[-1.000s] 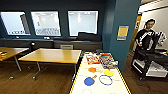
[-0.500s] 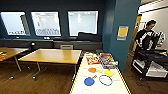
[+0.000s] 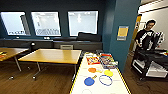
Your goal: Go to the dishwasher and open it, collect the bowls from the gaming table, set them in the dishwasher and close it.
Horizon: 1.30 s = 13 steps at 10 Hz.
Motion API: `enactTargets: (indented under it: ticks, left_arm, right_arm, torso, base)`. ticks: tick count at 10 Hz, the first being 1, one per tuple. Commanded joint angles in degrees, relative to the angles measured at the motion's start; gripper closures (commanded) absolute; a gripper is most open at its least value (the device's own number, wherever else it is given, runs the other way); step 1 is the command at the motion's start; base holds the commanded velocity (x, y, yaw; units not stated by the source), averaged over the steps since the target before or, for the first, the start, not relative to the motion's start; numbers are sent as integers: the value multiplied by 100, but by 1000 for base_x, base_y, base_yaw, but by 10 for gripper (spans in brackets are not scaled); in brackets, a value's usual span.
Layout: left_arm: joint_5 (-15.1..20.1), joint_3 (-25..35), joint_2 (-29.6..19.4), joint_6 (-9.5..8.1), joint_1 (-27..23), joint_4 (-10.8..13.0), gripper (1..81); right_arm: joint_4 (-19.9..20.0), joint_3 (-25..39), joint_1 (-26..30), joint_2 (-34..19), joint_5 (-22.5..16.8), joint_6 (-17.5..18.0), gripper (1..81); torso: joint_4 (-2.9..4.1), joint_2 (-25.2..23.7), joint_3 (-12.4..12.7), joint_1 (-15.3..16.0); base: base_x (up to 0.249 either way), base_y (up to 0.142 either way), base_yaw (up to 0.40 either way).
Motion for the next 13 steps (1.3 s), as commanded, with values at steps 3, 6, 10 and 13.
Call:
enactTargets:
  ticks: [3,6,10,13]
  left_arm:
    - [900,-827,729,58,-195,-409,811]
    - [891,-1606,1184,1356,-123,-1761,811]
    - [803,-1777,1213,1684,-89,-1378,811]
    - [610,-1284,852,1693,-89,-1184,811]
  right_arm:
    - [-88,-125,256,-40,-354,-11,811]
    - [-88,-231,300,22,-459,-2,811]
    - [-272,-327,256,4,-451,-20,811]
    - [-440,-407,159,-75,-416,-11,811]
  torso:
    - [0,-2,0,0]
    - [0,-2,0,0]
    - [0,-2,0,0]
    - [0,-2,0,0]
  base:
    - [0,0,0]
    - [0,0,0]
    - [0,0,0]
    - [0,0,0]
